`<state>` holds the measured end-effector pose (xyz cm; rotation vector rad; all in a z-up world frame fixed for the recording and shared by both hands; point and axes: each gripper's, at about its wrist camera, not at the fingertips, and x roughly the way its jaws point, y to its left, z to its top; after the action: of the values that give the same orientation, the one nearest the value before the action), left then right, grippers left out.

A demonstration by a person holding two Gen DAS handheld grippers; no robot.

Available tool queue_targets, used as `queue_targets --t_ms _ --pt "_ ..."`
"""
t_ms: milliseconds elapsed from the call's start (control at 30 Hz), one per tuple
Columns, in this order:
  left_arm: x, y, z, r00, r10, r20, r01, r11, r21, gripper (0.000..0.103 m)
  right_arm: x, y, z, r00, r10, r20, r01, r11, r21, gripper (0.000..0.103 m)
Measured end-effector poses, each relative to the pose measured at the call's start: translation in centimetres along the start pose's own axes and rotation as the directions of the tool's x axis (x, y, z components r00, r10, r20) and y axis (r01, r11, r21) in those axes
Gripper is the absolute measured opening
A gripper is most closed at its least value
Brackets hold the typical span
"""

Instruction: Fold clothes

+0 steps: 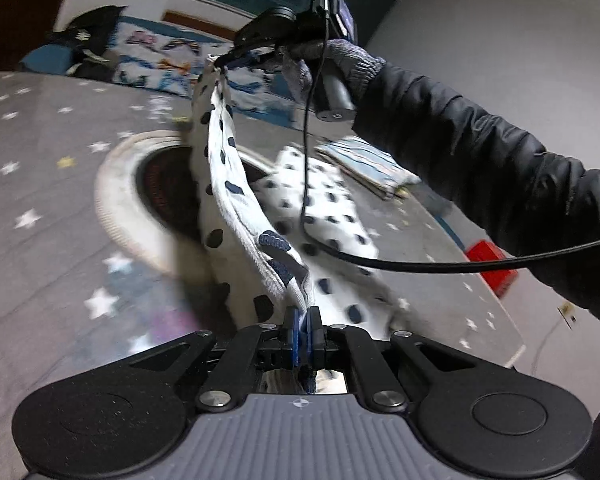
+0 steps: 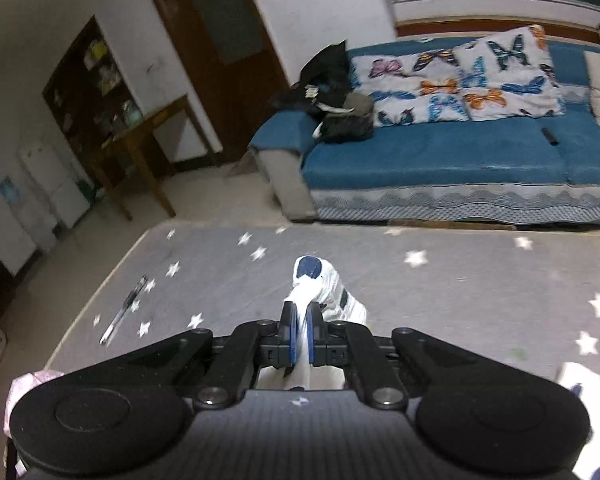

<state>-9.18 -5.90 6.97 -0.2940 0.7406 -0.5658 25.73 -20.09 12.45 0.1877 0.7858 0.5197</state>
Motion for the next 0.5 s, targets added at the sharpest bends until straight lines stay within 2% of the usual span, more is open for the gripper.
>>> queue_targets --t_ms 167,333,500 --pt "1.0 -1.0 0.5 0.998 -0.046 -0.048 0.05 0.995 0.083 0.004 -3.1 -4.8 0.2 0.999 -0.026 0.038 0.024 0.998 0.06 0.005" --pt "2.0 -0.4 0.4 0.991 -0.078 -0.107 0.092 0.988 0.124 0.004 -5.7 -9.0 -0.1 0.997 -0.041 0.06 0.034 0.993 0.11 0.005" --pt "3.5 -2.4 0.4 0.985 -0.104 -0.14 0.127 0.978 0.167 0.004 -7.8 -13.1 -0.5 0.995 -0.06 0.083 0.045 0.984 0.17 0.005"
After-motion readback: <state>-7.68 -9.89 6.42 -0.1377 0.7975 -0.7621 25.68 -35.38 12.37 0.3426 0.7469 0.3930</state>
